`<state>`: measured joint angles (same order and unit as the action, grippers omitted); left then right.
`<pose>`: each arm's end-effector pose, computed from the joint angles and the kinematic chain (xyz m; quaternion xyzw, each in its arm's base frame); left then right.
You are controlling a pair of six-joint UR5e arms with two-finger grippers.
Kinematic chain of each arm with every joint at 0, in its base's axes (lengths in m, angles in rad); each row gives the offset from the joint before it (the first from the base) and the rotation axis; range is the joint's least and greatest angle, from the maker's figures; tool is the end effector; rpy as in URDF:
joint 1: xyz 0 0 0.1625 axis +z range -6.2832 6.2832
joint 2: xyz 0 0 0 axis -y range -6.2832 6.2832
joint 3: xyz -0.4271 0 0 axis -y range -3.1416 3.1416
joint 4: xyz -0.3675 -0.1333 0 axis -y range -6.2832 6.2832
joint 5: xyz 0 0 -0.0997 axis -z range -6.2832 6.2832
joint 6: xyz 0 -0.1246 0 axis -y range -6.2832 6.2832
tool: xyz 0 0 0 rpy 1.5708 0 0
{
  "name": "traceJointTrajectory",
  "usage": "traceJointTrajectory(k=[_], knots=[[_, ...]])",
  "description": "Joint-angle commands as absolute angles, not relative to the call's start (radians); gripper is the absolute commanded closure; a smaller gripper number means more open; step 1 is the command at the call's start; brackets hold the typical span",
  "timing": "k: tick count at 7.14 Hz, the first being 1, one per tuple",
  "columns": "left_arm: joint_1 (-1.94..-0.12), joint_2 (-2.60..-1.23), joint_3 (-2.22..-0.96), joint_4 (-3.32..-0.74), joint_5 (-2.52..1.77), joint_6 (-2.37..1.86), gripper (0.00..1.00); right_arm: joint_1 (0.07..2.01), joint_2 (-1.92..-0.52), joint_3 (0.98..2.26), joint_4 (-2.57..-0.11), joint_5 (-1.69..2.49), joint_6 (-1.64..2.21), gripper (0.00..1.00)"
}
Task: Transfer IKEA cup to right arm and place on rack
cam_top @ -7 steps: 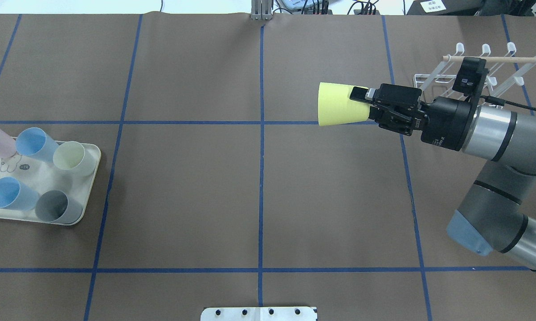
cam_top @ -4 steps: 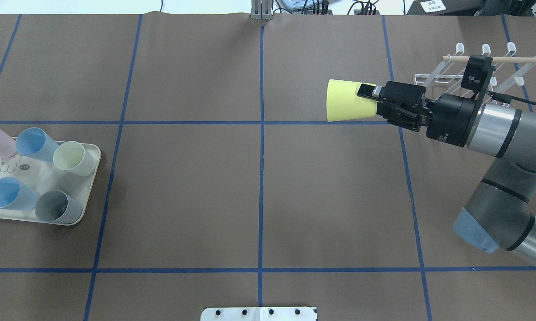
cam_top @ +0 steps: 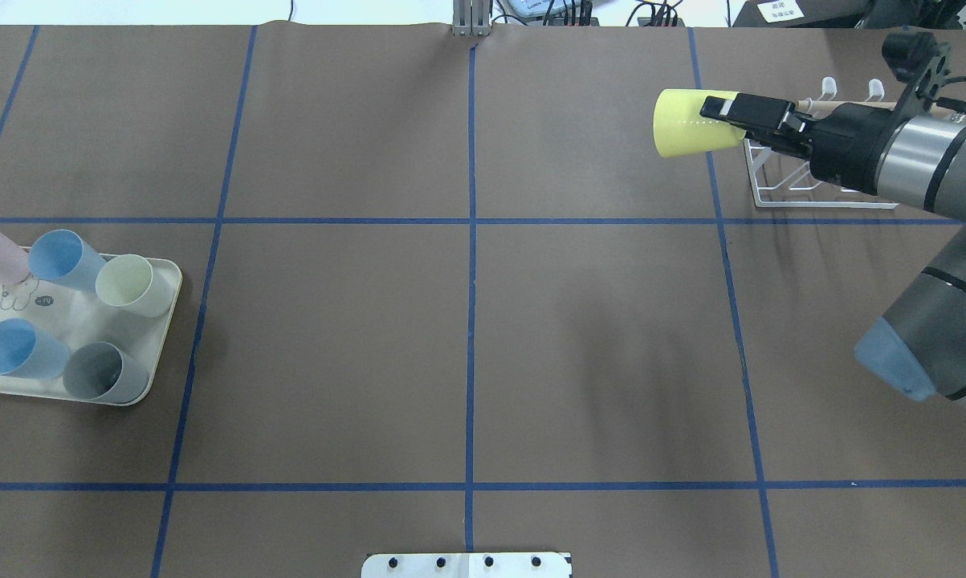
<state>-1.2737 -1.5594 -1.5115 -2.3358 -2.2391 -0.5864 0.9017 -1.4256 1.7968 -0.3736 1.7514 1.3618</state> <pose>0.0930 -0.4954 0.6269 0.1587 0.4162 -0.0176 0.8951 -0.2399 -0.4822 0.3524 0.3166 -0.6313 0.1794 0.6848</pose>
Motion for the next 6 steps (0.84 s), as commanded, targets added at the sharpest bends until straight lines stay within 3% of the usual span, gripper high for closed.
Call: traceJointTrajectory(k=[1,3,6], knots=[[-1.278,-1.559,-1.516,-2.335,-2.244,-0.592,0.00,1.038,-1.425,1.796,-0.590,1.874,1.109,0.86],[-1.278,-1.559,-1.522,-2.333,-2.261,-0.595,0.00,1.173,-1.424,1.796,-0.803,2.077,0.853,0.86],[-1.279,-1.559,-1.525,-2.335,-2.273,-0.620,0.00,1.222,-1.430,1.801,-1.068,2.202,0.571,0.86]])
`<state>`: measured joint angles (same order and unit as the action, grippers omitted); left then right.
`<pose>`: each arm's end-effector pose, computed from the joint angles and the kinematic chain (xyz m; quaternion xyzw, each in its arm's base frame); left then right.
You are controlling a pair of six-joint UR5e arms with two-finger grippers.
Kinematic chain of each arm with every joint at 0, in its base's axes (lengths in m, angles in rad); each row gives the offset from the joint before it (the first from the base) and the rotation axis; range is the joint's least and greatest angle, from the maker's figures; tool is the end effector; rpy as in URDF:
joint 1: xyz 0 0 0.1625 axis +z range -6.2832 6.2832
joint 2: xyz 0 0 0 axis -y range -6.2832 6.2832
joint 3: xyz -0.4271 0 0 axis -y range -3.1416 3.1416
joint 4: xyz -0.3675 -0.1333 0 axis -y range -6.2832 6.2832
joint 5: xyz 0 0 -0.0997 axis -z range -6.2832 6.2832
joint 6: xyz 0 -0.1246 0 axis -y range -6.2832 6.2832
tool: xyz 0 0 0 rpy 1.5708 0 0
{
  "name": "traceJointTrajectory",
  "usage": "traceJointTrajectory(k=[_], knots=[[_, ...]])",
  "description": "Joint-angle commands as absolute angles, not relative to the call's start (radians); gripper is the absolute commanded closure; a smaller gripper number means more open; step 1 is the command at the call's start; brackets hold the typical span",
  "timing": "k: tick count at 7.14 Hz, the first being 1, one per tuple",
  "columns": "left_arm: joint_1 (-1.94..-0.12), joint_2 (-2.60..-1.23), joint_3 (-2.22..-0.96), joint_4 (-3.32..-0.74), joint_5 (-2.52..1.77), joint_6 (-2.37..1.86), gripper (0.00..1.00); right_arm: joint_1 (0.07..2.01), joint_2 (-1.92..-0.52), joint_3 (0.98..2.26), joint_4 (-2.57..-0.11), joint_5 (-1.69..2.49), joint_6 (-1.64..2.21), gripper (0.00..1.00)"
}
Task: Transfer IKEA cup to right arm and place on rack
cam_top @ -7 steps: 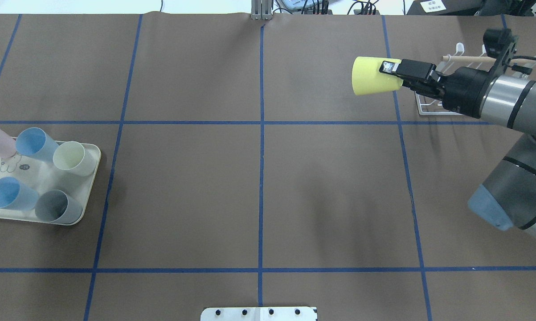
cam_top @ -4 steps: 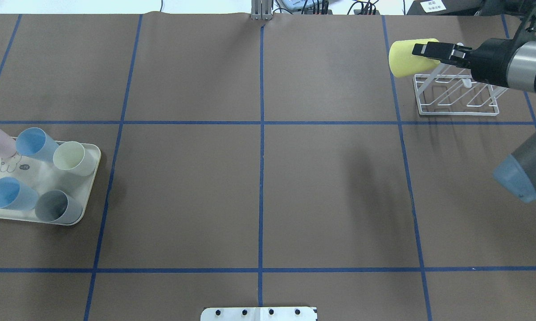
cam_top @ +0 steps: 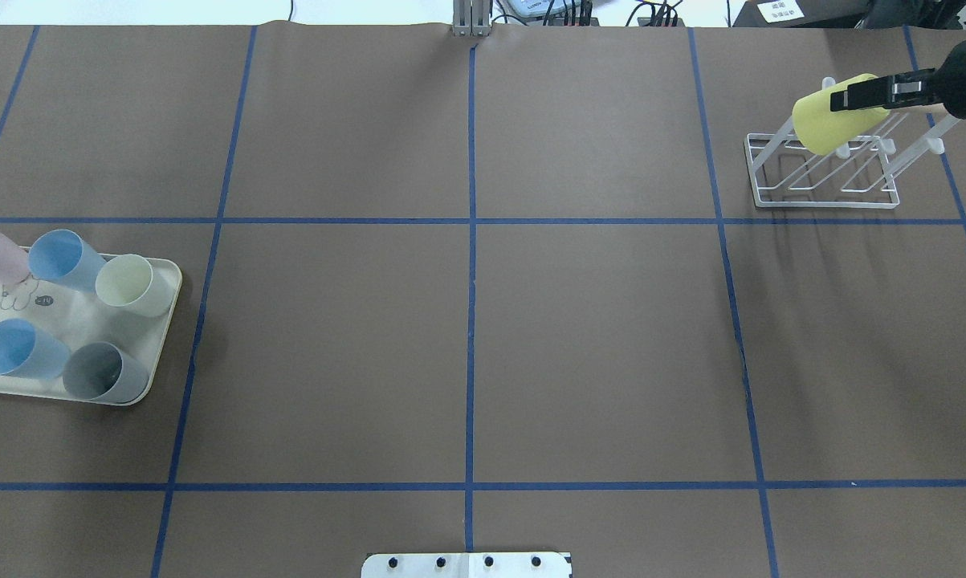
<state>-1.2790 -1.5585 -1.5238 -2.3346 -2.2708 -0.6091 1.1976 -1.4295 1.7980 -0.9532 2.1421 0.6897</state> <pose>0.0928 -0.4934 0.6194 0.1517 0.4308 -0.0225 0.8893 -0.1375 -0.5319 0.4277 0.2657 -0.4441 0.0015 0.8557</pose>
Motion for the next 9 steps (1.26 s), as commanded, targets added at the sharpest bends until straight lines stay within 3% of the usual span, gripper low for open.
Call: traceJointTrajectory(k=[1,7,8,9], knots=[[-1.279,-1.555,-1.529,-2.335,-2.273,-0.620,0.00,1.223,-1.430,1.796,-1.128,2.203,0.499,0.86],[-1.279,-1.555,-1.528,-2.335,-2.281,-0.621,0.00,1.223,-1.387,1.718,-1.175,2.189,0.419,0.87],[-1.279,-1.555,-1.528,-2.335,-2.281,-0.621,0.00,1.215,-1.387,1.712,-1.174,2.186,0.420,0.82],[-1.279,-1.555,-1.528,-2.333,-2.280,-0.621,0.00,1.207,-1.382,1.688,-1.170,2.189,0.422,0.62]])
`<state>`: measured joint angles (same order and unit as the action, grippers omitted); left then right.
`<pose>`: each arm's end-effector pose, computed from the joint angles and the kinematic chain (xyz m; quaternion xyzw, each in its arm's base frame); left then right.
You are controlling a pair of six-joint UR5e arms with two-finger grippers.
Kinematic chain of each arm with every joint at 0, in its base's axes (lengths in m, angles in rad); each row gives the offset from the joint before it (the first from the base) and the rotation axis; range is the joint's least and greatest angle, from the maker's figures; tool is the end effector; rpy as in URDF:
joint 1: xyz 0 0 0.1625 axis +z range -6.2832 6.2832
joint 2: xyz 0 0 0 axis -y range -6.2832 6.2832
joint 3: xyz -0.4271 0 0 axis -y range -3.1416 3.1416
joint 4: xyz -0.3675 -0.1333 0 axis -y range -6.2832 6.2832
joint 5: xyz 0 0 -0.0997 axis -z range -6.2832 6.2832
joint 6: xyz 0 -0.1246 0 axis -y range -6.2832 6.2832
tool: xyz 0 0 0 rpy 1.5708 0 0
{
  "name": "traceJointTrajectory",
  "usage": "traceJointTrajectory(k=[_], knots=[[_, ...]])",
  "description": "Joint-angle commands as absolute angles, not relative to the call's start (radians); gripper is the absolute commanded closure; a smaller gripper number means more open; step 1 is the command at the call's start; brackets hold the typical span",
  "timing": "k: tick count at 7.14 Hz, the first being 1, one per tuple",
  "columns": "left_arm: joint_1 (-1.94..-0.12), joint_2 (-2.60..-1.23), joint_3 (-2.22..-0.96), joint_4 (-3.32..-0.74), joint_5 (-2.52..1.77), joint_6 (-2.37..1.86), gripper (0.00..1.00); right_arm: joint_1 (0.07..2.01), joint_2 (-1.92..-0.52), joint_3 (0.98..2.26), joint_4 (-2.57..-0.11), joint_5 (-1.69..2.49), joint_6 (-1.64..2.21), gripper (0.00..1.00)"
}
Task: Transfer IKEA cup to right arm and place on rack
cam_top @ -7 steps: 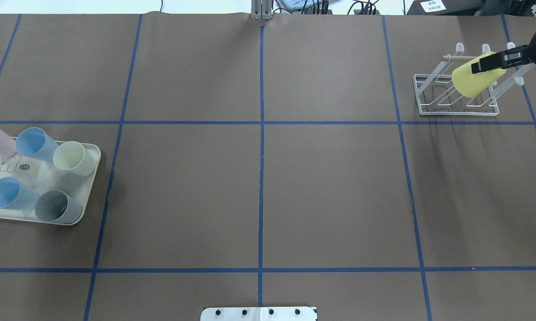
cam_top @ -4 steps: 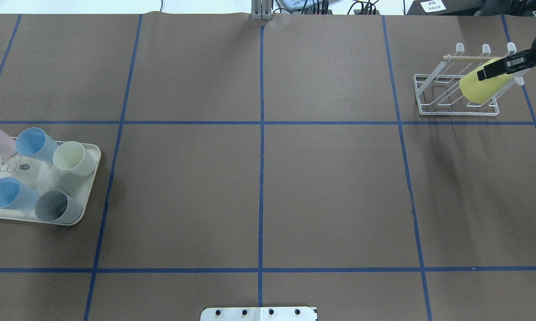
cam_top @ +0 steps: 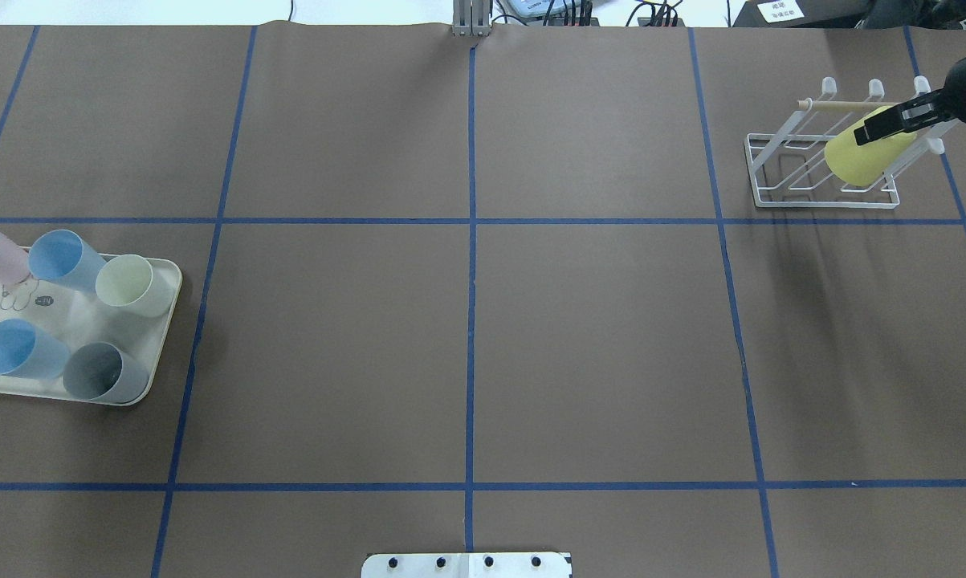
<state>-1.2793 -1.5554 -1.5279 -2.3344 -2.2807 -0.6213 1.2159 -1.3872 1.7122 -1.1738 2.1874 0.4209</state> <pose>0.0931 -0.4915 0.6183 0.1470 0.4355 -0.0260 0.8877 -0.1400 -0.5541 0.4755 0.2042 -0.3901 -0.0777 0.8945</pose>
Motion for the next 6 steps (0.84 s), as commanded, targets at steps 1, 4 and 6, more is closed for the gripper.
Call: traceJointTrajectory(k=[1,4,6], knots=[[-1.278,-1.555,-1.526,-2.333,-2.279,-0.621,0.00,1.201,-1.382,1.681,-1.169,2.189,0.422,0.46],[-1.272,-1.557,-1.494,-2.329,-2.272,-0.672,0.00,1.200,-1.381,1.678,-1.169,2.194,0.422,0.21],[-1.270,-1.557,-1.456,-2.330,-2.263,-0.660,0.00,1.201,-1.381,1.689,-1.169,2.200,0.428,0.18]])
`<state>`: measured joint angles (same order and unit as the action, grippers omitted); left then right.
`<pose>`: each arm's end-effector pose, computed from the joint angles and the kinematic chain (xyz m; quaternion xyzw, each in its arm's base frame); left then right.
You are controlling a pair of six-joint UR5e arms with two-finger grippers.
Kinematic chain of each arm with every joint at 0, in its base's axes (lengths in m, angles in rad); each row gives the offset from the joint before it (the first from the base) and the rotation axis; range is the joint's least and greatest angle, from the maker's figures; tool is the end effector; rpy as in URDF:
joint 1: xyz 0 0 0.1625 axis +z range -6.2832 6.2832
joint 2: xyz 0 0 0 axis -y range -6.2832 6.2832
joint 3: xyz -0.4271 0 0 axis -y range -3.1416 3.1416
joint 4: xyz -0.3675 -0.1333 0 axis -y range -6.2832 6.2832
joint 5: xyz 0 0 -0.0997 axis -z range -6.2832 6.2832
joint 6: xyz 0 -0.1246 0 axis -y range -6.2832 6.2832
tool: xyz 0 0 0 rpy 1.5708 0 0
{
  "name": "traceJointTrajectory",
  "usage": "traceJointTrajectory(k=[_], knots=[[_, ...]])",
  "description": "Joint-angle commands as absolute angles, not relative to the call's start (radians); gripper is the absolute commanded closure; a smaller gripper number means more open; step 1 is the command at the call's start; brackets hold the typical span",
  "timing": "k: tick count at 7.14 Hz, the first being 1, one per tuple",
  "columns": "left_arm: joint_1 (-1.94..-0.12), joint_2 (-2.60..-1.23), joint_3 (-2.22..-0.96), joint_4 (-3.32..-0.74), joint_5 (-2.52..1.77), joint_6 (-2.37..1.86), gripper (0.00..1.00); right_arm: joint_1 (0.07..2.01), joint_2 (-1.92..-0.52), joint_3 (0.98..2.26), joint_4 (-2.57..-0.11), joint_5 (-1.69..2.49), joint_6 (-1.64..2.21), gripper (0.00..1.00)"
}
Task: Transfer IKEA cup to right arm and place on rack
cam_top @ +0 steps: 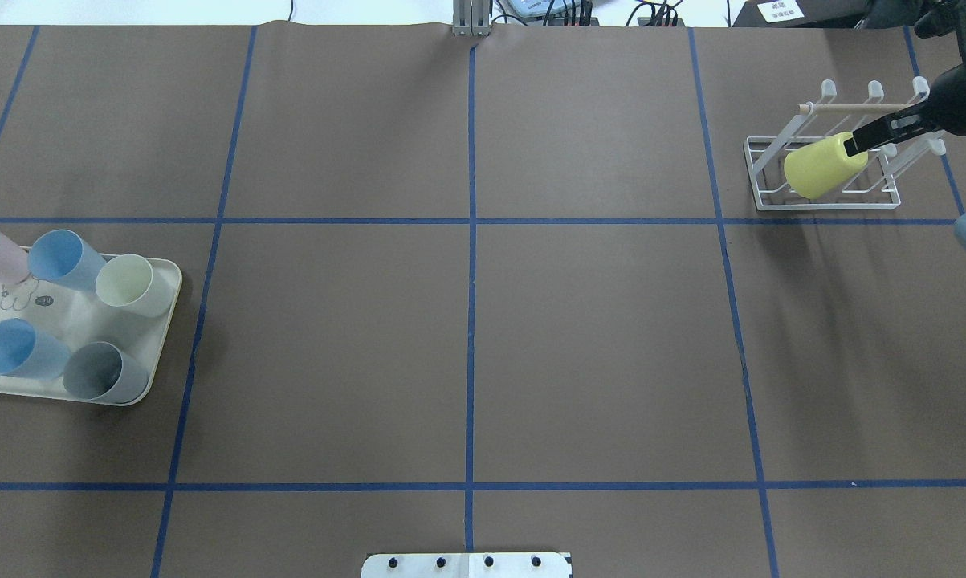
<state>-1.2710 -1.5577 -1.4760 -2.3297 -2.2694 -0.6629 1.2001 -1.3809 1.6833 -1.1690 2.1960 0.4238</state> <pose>0.0960 -0.4904 0.6446 0.1162 0.4265 -0.0531 0.8954 -0.1512 -0.5558 0.4849 0.1909 -0.3931 -0.0823 0.8957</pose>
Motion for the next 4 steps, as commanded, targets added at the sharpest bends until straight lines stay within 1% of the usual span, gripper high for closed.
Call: traceJointTrajectory(k=[1,3,4], knots=[[-1.270,-1.555,-1.445,-2.329,-2.263,-0.661,0.00,1.201,-1.381,1.715,-1.172,2.213,0.433,0.16],[-1.269,-1.565,-1.382,-2.330,-2.264,-0.661,0.01,1.204,-1.382,1.752,-1.181,2.240,0.437,0.15],[-1.269,-1.562,-1.373,-2.333,-2.272,-0.663,0.06,1.204,-1.385,1.767,-1.183,2.249,0.439,0.14]])
